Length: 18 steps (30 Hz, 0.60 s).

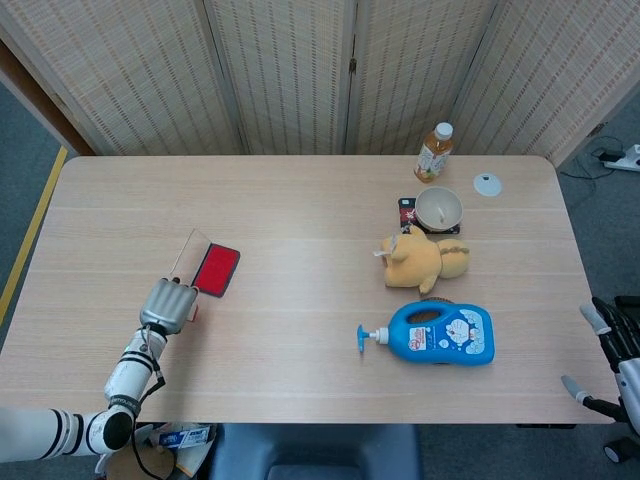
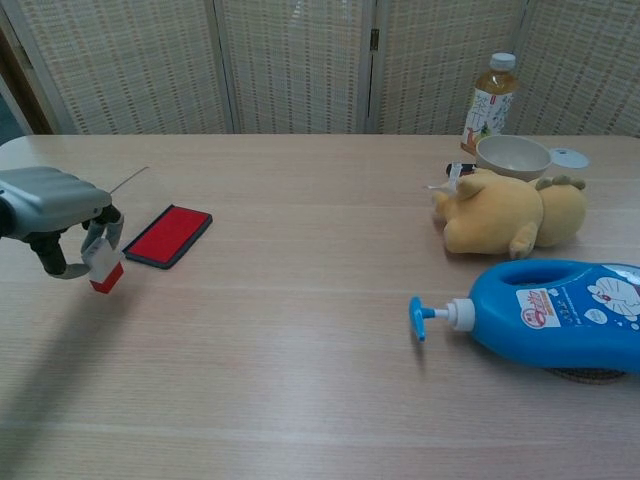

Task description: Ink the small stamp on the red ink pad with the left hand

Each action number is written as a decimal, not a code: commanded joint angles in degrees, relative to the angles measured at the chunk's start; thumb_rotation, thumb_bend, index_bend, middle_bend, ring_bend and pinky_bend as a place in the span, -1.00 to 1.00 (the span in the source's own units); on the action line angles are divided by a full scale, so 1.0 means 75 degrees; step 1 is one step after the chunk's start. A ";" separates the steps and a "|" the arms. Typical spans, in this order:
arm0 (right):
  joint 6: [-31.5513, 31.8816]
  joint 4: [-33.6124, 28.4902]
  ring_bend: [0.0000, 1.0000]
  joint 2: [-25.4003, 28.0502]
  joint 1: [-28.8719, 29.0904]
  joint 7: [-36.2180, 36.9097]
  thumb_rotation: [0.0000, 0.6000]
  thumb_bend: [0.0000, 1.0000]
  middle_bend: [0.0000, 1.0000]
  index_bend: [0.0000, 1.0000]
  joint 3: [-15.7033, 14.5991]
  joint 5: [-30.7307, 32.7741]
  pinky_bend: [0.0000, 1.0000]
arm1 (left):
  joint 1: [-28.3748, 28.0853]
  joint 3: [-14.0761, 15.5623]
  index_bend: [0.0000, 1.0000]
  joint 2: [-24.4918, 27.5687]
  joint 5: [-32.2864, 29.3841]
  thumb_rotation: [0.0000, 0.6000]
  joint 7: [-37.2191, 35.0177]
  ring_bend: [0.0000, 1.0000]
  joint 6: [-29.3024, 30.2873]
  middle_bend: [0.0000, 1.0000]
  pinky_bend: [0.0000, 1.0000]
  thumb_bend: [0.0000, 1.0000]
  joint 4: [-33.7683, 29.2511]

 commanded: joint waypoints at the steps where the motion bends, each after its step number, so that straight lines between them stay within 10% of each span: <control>1: 0.0044 -0.0003 -1.00 -0.0007 -0.0013 -0.0019 1.00 -0.59 -1.00 -1.00 -0.0011 -0.0020 -1.00 | 0.0047 -0.0048 0.15 -0.0029 0.0081 1.00 -0.0002 -0.41 -0.0059 -0.07 -0.17 -0.31 0.0057; 18: 0.0339 0.0038 -1.00 -0.0098 -0.0113 -0.0207 1.00 -0.59 -1.00 -1.00 -0.0095 -0.0232 -1.00 | 0.0485 -0.0195 0.10 -0.0199 0.0669 1.00 -0.0420 -0.46 -0.0502 -0.07 -0.17 -0.31 0.0560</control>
